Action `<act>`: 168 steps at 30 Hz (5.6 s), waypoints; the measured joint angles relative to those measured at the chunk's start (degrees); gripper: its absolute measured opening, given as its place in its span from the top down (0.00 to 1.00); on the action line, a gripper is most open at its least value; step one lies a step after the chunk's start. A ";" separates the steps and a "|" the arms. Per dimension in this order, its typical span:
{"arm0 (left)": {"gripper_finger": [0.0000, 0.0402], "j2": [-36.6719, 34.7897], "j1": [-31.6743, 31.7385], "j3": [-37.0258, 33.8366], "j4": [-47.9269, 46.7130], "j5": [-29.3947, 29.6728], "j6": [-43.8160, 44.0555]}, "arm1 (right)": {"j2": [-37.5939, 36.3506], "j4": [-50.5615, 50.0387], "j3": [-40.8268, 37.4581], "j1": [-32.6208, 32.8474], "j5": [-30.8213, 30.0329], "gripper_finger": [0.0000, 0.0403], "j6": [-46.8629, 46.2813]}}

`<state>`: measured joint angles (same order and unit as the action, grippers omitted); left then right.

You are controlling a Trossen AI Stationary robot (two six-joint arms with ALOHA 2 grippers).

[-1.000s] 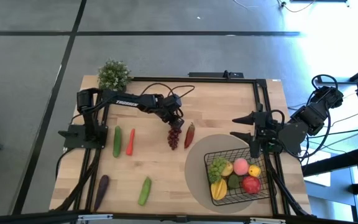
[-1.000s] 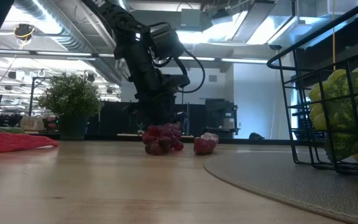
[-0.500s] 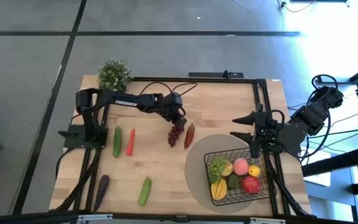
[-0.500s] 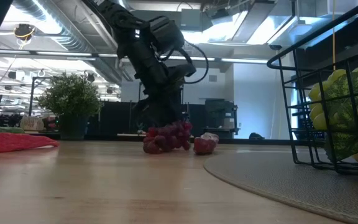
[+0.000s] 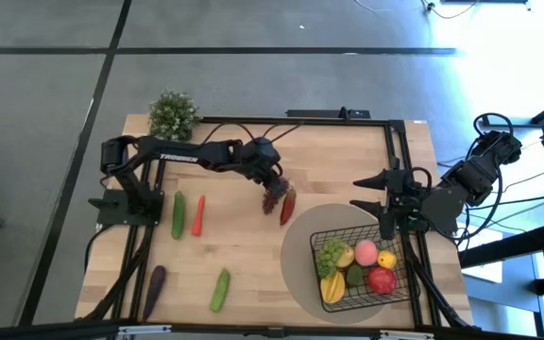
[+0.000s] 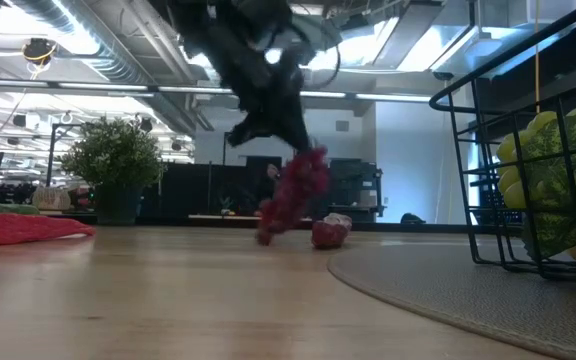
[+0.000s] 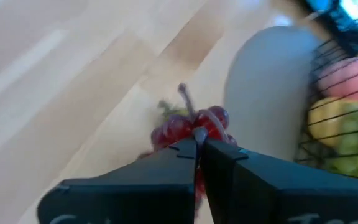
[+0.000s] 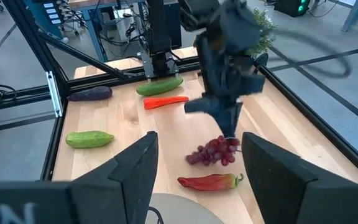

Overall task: Build produce basket
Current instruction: Put the purple grapes into the wire basket

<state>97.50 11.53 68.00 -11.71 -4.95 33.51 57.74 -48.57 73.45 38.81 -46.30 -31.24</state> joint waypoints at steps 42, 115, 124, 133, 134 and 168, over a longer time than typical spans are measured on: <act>1.00 0.55 -12.48 34.49 -7.08 0.53 -19.07 | -2.47 -11.81 -0.02 0.00 -8.08 0.45 -4.28; 1.00 4.16 -10.40 34.35 1.19 1.37 -23.69 | 6.78 1.22 -0.72 -15.82 10.43 0.98 13.97; 0.97 4.14 -10.17 34.35 0.70 1.36 -25.15 | 6.78 1.20 -0.72 -15.82 10.45 0.99 13.97; 0.78 4.14 -10.17 34.35 0.34 2.69 -25.15 | 6.78 1.09 -0.72 -15.82 10.45 1.00 13.90; 0.77 4.14 -10.17 34.35 0.11 3.59 -25.15 | 6.78 0.97 -0.72 -15.82 10.45 1.00 13.90; 0.76 -2.24 -6.54 34.37 -21.33 4.71 -27.60 | 6.57 -0.31 0.65 -15.78 12.49 1.00 9.73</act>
<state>95.27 4.99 102.37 -33.04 -0.24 5.91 64.31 -48.88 74.10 23.03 -33.82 -21.51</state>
